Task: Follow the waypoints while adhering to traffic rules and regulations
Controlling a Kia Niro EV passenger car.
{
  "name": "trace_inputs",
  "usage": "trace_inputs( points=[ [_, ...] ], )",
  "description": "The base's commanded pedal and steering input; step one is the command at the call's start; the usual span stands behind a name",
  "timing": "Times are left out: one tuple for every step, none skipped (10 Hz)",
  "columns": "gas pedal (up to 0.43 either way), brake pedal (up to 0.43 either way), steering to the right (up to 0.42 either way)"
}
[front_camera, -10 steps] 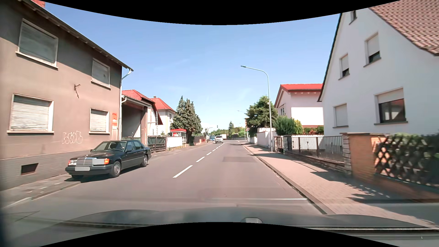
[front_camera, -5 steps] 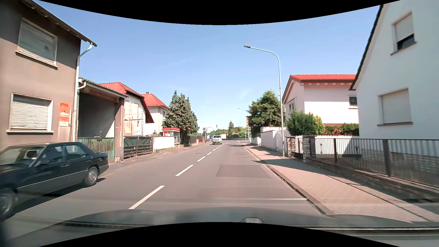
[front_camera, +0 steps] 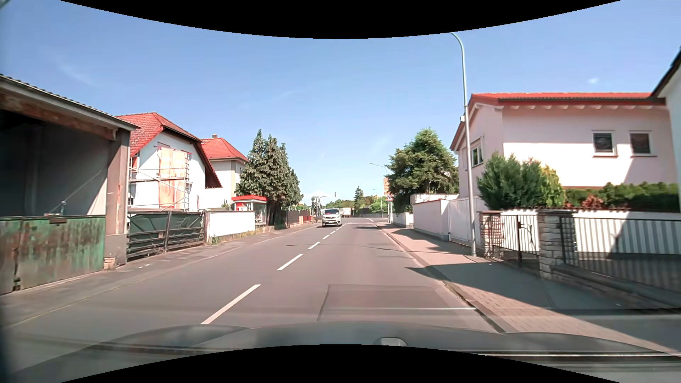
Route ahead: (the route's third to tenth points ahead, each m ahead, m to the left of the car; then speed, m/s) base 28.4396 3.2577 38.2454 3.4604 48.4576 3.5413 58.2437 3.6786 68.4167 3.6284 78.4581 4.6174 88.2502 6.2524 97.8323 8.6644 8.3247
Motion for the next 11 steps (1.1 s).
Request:
trace_inputs(
  points=[
    [0.0,0.0,-0.005],
    [0.0,0.0,-0.005],
    [0.0,0.0,-0.005],
    [0.0,0.0,-0.004],
    [0.0,0.0,-0.004],
    [0.0,0.0,-0.005],
    [0.0,0.0,-0.004],
    [0.0,0.0,-0.004],
    [0.0,0.0,-0.004],
    [0.0,0.0,-0.004],
    [0.0,0.0,-0.004]
  ],
)
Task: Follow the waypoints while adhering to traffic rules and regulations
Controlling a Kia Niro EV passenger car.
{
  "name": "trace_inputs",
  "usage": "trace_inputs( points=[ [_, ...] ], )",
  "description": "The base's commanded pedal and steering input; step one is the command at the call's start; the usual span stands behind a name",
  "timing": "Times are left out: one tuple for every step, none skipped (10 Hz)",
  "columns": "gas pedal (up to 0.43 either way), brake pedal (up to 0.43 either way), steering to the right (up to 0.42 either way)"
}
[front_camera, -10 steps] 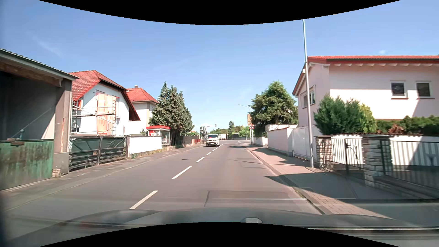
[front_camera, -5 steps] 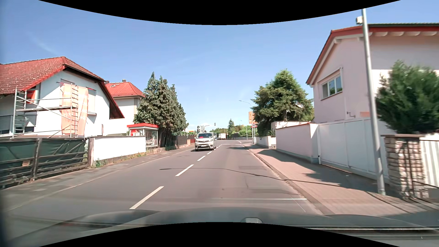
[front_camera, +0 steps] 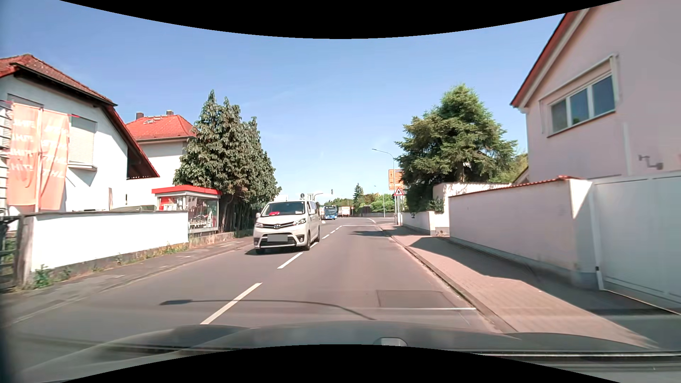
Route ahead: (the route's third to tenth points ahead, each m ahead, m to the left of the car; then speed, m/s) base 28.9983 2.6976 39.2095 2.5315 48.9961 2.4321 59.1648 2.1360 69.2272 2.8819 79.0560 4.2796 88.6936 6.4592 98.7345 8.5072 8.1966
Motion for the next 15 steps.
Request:
trace_inputs(
  points=[
    [0.0,0.0,-0.004],
    [0.0,0.0,-0.004],
    [0.0,0.0,-0.004],
    [0.008,0.0,-0.004],
    [0.008,0.0,-0.004],
    [0.008,0.0,-0.004],
    [0.008,0.0,-0.004],
    [0.008,0.0,-0.003],
    [0.008,0.0,-0.004],
    [0.008,0.0,-0.003],
    [0.02,0.0,-0.004],
    [0.02,0.0,-0.004],
    [0.02,0.0,-0.004],
    [0.02,0.0,-0.004],
    [0.028,0.0,-0.003]
  ],
)
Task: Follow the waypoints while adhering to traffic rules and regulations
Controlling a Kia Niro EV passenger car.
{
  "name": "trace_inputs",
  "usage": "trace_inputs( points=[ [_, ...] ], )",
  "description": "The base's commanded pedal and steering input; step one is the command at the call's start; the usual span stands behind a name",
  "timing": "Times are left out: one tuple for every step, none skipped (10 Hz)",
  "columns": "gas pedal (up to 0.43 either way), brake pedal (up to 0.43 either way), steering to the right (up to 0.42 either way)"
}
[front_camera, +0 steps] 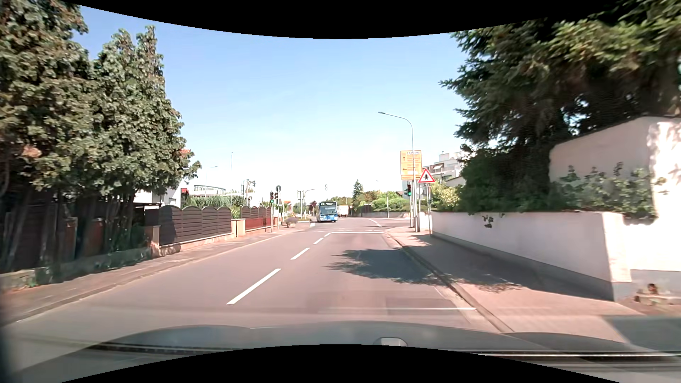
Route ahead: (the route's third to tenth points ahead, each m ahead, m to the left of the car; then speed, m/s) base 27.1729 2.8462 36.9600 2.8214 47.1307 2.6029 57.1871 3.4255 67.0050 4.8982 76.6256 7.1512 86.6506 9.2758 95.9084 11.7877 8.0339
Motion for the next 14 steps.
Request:
trace_inputs(
  points=[
    [0.039,0.0,-0.003],
    [0.039,0.0,-0.003],
    [0.039,0.0,-0.003],
    [0.047,0.0,-0.003],
    [0.047,0.0,-0.001],
    [0.047,0.0,0.0],
    [0.047,0.0,0.001],
    [0.047,0.0,0.001],
    [0.047,0.0,0.001],
    [0.047,0.0,0.001],
    [0.059,0.0,0.001],
    [0.059,0.0,0.001],
    [0.059,0.0,0.001],
    [0.059,0.0,0.001]
  ],
)
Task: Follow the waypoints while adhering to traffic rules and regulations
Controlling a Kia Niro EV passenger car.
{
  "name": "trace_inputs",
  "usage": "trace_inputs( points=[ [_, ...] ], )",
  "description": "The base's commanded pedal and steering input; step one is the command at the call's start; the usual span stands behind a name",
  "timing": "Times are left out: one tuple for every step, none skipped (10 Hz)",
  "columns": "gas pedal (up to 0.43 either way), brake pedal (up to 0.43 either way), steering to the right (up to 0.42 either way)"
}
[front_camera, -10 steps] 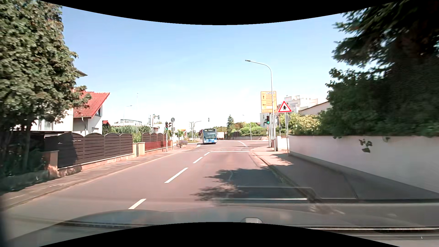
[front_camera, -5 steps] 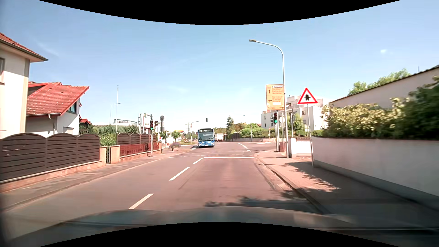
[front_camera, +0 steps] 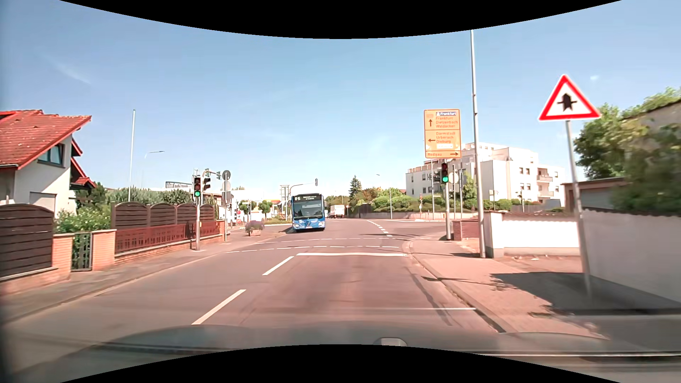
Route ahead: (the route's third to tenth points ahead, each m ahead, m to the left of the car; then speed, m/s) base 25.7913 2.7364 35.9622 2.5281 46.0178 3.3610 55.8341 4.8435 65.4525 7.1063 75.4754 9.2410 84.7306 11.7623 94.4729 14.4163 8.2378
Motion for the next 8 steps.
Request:
trace_inputs(
  points=[
    [0.059,0.0,0.001],
    [0.067,0.0,0.001],
    [0.079,0.0,0.001],
    [0.079,0.0,-0.001],
    [0.079,0.0,-0.001],
    [0.079,0.0,-0.001],
    [0.079,0.0,-0.001],
    [0.079,0.0,-0.001]
  ],
)
